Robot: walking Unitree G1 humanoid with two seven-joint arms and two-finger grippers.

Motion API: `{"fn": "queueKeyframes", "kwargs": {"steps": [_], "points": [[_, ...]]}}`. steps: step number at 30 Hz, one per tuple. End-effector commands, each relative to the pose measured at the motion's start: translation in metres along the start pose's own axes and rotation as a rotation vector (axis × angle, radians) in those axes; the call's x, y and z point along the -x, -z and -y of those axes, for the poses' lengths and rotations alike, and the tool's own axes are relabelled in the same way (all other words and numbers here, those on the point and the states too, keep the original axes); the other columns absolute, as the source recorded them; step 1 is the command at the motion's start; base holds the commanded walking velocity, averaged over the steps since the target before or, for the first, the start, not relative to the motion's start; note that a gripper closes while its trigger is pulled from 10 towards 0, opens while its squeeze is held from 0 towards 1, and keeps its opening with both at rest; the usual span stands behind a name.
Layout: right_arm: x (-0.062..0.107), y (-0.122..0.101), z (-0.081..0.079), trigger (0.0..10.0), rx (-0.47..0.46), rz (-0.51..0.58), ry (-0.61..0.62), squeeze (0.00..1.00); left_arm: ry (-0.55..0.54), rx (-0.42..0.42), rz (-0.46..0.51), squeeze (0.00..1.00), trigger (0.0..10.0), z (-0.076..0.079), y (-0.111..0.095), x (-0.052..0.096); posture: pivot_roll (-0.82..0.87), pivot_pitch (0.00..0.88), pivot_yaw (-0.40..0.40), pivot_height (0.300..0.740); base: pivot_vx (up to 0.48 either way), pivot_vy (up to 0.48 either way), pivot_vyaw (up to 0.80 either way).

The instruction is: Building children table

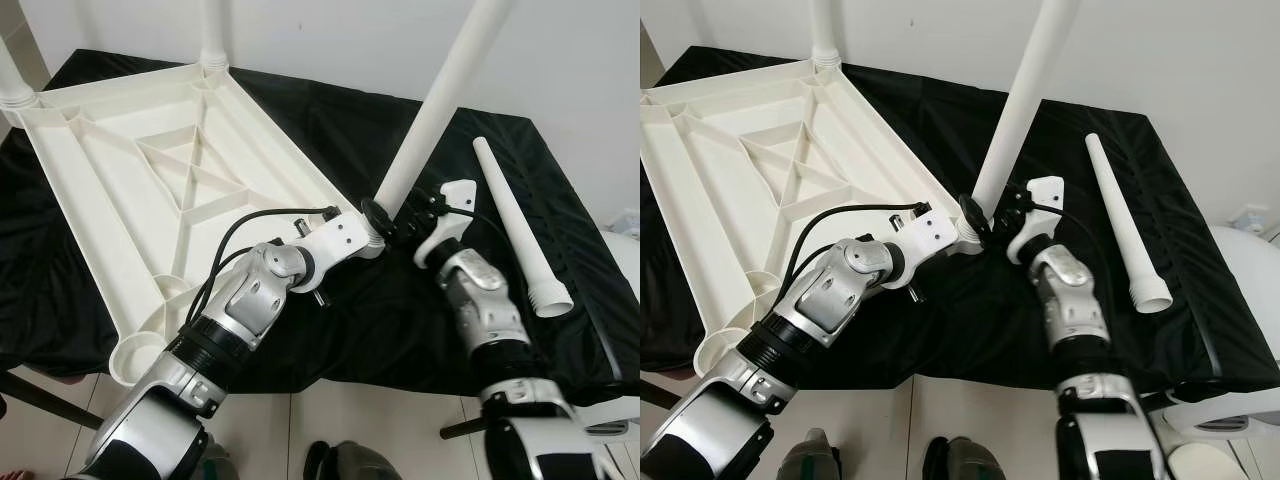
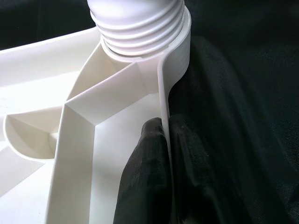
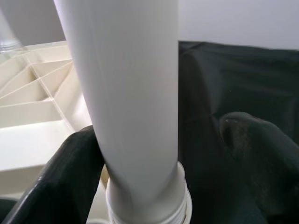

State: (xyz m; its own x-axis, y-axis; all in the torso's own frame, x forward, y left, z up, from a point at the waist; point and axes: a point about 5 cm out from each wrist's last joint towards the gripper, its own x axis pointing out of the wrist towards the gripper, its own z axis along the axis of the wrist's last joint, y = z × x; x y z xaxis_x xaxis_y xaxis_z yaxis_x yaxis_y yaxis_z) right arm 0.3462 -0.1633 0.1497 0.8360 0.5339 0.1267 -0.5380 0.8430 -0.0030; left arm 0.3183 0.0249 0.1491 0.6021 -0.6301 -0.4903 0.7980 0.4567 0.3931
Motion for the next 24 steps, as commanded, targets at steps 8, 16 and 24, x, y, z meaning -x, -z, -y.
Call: {"fn": "queueKeyframes", "kwargs": {"steps": [8, 16, 24], "points": [[-0.003, -0.001, 0.02, 10.0, 0.021, -0.054, -0.097, 0.0, 0.041, -0.052, 0.043, 0.0, 10.0, 0.009, -0.012, -0.004, 0.07, 0.011, -0.116, 0.74, 0.0, 0.0, 0.0], [-0.016, -0.005, 0.019, 8.7, 0.023, -0.068, -0.156, 0.0, 0.04, -0.057, 0.044, 0.0, 10.0, 0.007, -0.013, -0.004, 0.08, 0.01, -0.112, 0.74, 0.0, 0.0, 0.0], [-0.02, 0.0, 0.012, 0.0, -0.001, -0.088, -0.215, 0.0, 0.039, -0.058, 0.043, 0.0, 10.0, 0.007, -0.014, -0.003, 0.09, 0.018, -0.115, 0.74, 0.0, 0.0, 0.0]]}}
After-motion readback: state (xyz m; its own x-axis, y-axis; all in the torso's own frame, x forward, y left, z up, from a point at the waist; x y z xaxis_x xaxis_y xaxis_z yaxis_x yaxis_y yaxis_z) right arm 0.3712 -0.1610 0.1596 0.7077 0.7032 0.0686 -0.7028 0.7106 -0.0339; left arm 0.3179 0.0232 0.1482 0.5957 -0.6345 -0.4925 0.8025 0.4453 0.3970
